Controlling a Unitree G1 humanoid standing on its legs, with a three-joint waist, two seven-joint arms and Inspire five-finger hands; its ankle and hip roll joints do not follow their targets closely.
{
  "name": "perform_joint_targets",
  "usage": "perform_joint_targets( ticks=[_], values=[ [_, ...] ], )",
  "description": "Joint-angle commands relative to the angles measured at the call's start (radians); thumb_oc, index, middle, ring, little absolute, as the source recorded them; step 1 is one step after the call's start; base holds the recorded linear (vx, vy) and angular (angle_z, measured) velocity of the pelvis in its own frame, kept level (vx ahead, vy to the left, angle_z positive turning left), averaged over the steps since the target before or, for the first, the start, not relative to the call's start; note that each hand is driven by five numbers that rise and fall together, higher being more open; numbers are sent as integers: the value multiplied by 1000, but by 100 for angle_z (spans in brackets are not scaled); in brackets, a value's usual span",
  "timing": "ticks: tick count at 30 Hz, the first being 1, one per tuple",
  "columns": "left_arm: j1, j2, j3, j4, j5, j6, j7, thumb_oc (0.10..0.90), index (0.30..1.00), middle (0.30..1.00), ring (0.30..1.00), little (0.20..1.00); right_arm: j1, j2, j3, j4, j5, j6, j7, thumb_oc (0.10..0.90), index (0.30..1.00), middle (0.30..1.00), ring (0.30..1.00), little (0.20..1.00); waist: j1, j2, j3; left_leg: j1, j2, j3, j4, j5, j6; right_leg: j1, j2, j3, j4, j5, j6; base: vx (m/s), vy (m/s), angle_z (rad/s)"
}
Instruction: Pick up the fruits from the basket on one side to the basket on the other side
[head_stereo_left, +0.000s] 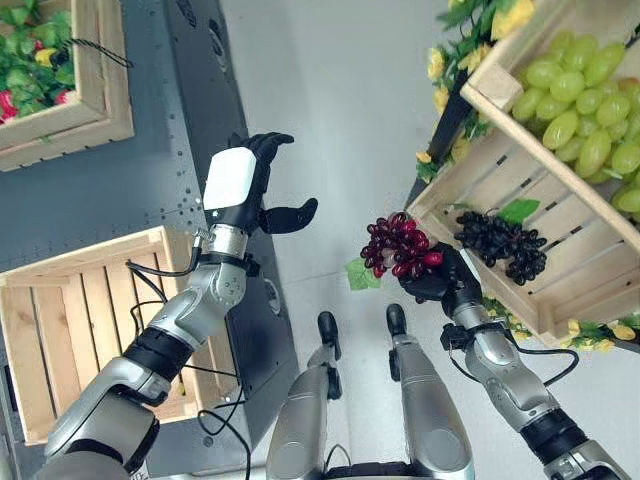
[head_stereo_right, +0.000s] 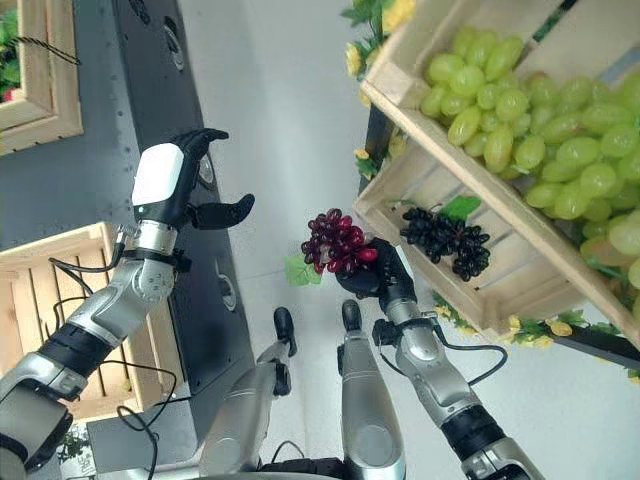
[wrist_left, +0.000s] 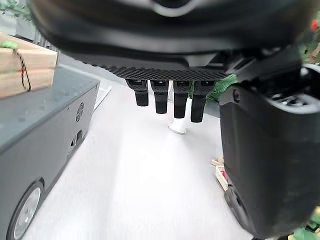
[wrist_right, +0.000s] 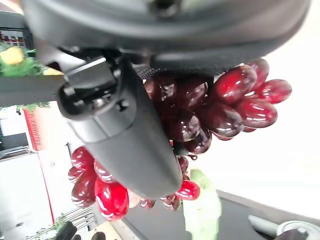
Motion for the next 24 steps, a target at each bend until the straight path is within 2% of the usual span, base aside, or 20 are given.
perform_joint_targets(
  ticks=[1,5,13,16,24],
  values=[
    [-118,34,76,-53,-19,-30,119,800,900,900,900,900,-70,33,-36,-157,-53,-139,37,400,300,300,300,300,-19,-66,-13,-112,-65,9,247,-156,25,-15,28,-54,38,-20,-13,0,0,0],
    [-112,-11,90,-54,-17,-31,128,800,900,900,900,900,-53,55,-44,-148,-82,-137,23,400,300,300,300,300,-15,-85,-13,-202,-60,6,341,-194,23,-92,21,-68,139,-54,-12,23,-4,1],
    [-84,-34,106,-55,-36,-35,159,800,900,900,900,900,-60,62,-85,-142,-99,-162,-29,400,300,300,300,300,-7,-100,-13,-270,-62,3,375,-207,23,-152,22,-66,168,-59,-4,21,-5,-2],
    [-81,-35,114,-69,-45,-28,157,800,900,900,900,900,-83,61,-112,-146,-67,-173,-49,400,300,300,300,300,-5,-102,-13,-289,-61,8,376,-205,21,-167,23,-66,157,-50,0,0,0,0],
    [-85,-49,117,-61,-66,-18,147,800,900,900,900,900,-139,82,-208,-147,-24,-200,-192,400,300,300,300,300,0,-110,-13,-318,-59,15,391,-213,21,-185,28,-66,155,-46,4,18,-22,-1]
  ],
)
